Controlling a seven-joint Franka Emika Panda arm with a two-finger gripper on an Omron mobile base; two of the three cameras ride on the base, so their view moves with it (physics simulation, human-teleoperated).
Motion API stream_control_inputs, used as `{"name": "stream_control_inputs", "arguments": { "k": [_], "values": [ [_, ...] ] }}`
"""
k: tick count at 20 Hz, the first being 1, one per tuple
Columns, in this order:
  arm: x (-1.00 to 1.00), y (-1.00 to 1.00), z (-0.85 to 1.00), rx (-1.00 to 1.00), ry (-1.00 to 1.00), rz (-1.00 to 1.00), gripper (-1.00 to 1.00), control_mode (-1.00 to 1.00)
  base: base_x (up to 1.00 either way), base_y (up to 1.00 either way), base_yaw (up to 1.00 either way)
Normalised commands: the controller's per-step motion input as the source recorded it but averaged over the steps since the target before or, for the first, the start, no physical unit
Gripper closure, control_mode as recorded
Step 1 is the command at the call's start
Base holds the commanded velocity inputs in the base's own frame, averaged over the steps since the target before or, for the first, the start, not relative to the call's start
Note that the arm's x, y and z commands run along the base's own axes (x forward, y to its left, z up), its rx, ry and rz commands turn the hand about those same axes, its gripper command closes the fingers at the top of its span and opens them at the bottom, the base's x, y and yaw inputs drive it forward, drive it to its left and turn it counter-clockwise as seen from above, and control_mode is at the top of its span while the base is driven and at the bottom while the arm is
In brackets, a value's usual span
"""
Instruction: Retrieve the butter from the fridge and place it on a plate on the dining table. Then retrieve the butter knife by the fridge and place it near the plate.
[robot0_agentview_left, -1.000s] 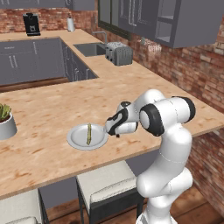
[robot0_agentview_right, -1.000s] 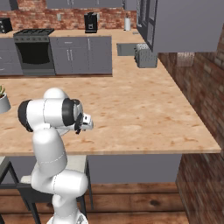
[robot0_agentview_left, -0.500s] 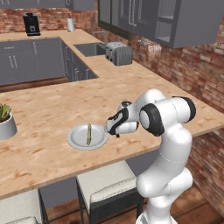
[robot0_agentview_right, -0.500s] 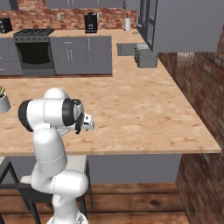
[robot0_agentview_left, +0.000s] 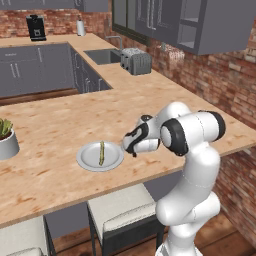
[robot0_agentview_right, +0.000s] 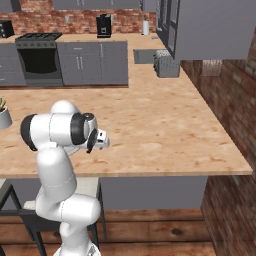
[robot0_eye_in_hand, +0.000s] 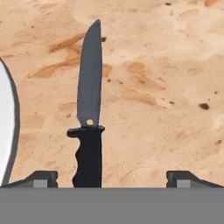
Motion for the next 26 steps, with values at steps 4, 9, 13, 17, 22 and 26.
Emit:
{"name": "stream_control_inputs", "arguments": {
  "k": [4,9,13,17,22,26],
  "values": [
    [0.0,0.0,0.28,-0.04,0.0,0.0,-1.0,-1.0,0.0,0.0,0.0],
    [0.0,0.0,0.64,0.0,0.03,0.0,-1.0,-1.0,0.0,0.0,0.0],
    [-0.06,0.0,0.84,0.0,0.1,0.0,-1.0,-1.0,0.0,0.0,0.0],
    [-0.42,0.0,0.83,0.0,0.03,0.0,-1.0,-1.0,0.0,0.0,0.0],
    [-0.82,-0.02,0.71,0.02,-0.05,0.0,-1.0,-1.0,0.0,0.0,0.0],
    [-1.0,-0.03,0.35,0.01,-0.21,0.0,-1.0,-1.0,0.0,0.0,0.0]
  ]
}}
